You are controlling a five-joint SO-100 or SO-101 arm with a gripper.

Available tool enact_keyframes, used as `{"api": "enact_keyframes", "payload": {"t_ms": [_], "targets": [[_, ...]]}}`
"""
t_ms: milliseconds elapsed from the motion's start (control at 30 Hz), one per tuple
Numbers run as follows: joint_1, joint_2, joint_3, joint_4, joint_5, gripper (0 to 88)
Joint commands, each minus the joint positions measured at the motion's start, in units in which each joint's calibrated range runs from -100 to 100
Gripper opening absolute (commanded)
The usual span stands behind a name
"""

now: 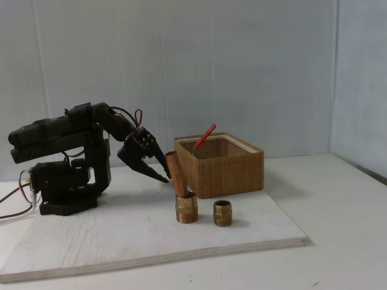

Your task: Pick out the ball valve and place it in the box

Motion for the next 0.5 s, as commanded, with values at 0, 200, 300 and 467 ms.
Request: {"api": "enact_keyframes", "payload": {"t_ms": [0, 200, 300, 467], "targets": [[0.5, -0.4, 0.5, 1.1, 0.2, 0.6], [0.4, -0.4, 0.5, 5.1, 0.2, 0.6], [0.4, -0.4, 0.5, 5.4, 0.2, 0.6], [0.4, 0.1, 0.5, 5.4, 0.2, 0.6]]}}
